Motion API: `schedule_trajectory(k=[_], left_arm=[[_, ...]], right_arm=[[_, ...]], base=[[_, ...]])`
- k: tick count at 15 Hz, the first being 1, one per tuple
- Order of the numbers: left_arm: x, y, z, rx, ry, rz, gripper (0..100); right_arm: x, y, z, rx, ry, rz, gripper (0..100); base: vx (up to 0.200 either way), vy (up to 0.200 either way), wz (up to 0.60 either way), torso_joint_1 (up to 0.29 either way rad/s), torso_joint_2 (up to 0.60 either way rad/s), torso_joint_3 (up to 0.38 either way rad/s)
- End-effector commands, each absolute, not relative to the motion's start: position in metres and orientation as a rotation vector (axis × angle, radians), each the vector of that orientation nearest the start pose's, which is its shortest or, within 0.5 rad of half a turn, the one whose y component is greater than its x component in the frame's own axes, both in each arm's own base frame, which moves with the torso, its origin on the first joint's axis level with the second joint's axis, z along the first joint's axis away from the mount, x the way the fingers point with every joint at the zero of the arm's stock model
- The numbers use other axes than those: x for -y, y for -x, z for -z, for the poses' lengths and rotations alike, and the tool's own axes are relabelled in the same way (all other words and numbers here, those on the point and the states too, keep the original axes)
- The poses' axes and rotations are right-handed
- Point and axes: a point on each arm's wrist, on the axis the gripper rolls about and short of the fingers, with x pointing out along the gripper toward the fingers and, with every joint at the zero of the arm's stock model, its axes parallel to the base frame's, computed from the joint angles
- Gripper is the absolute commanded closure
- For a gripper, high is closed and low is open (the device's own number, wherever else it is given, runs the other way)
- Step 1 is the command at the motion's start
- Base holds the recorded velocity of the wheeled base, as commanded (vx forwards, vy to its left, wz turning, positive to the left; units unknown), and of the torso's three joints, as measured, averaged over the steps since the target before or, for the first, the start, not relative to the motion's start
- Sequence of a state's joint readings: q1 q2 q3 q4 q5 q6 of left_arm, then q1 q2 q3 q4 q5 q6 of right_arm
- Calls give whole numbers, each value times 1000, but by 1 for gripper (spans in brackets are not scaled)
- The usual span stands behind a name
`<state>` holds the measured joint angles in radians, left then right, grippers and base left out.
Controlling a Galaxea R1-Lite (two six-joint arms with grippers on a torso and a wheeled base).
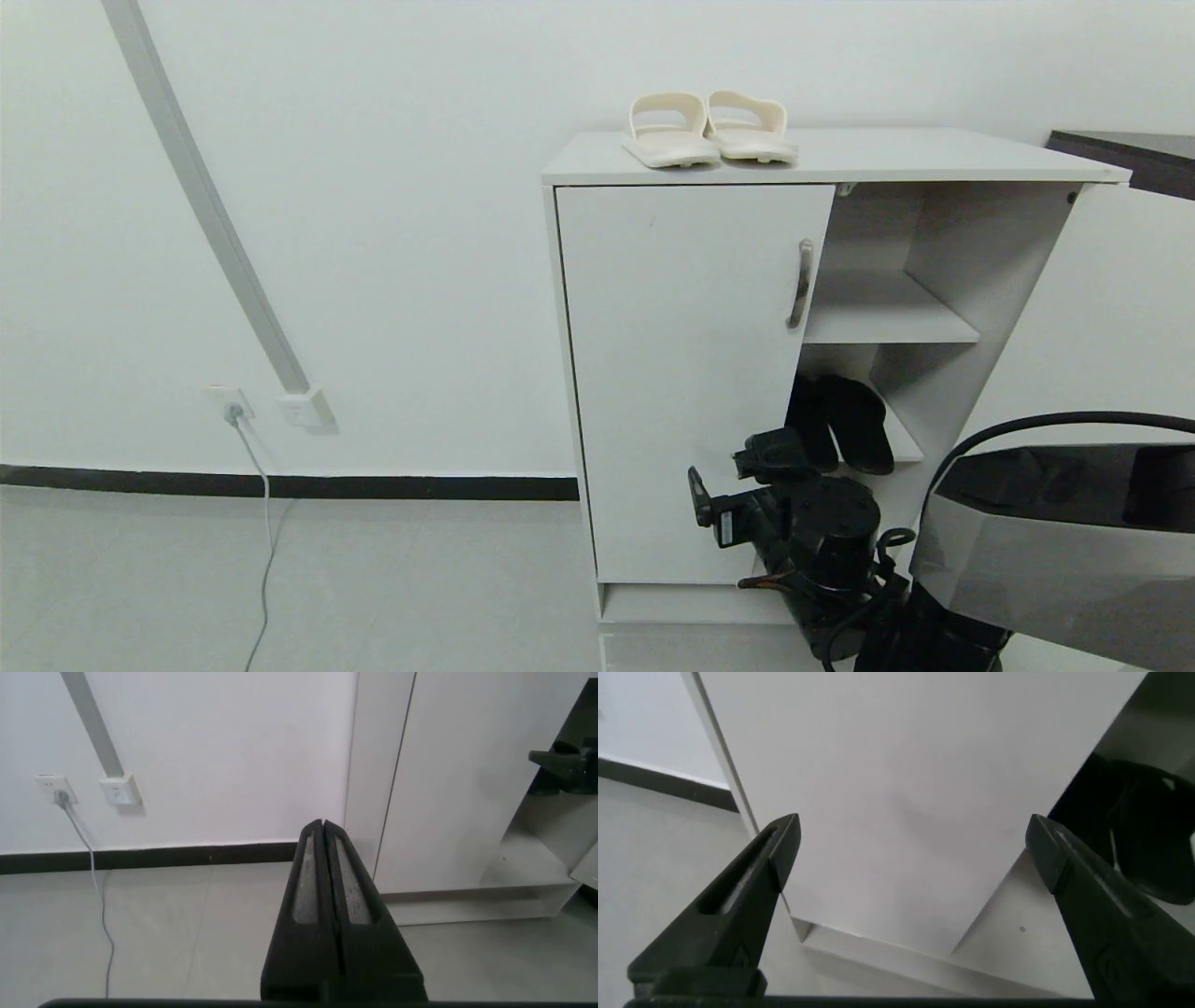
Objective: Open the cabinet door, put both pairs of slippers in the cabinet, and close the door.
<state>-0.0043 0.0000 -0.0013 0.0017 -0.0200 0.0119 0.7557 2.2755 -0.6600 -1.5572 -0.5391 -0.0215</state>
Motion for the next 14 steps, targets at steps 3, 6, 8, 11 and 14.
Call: schedule_trajectory(k=[3, 6, 8, 11, 14], left_arm=[[0, 23, -76, -1, -12, 25, 100], [0, 23, -76, 0, -11, 25, 100], [0, 23, -76, -1, -11, 25, 100], [0, 23, -76, -1, -12, 25, 100], [0, 23, -76, -1, -11, 25, 100]], right_arm=[[-240, -270, -44, -45, 59, -218, 0], [-241, -270, -44, -44, 58, -220, 0], [-240, -270, -44, -45, 59, -218, 0], [-240, -270, -44, -45, 59, -218, 0], [-238, -272, -45, -43, 57, -212, 0]], base=[[0, 0, 0, 56, -388, -329], [0, 0, 0, 100, -444, -342], [0, 0, 0, 132, -456, -332], [0, 0, 0, 147, -471, -328], [0, 0, 0, 168, -484, -325]])
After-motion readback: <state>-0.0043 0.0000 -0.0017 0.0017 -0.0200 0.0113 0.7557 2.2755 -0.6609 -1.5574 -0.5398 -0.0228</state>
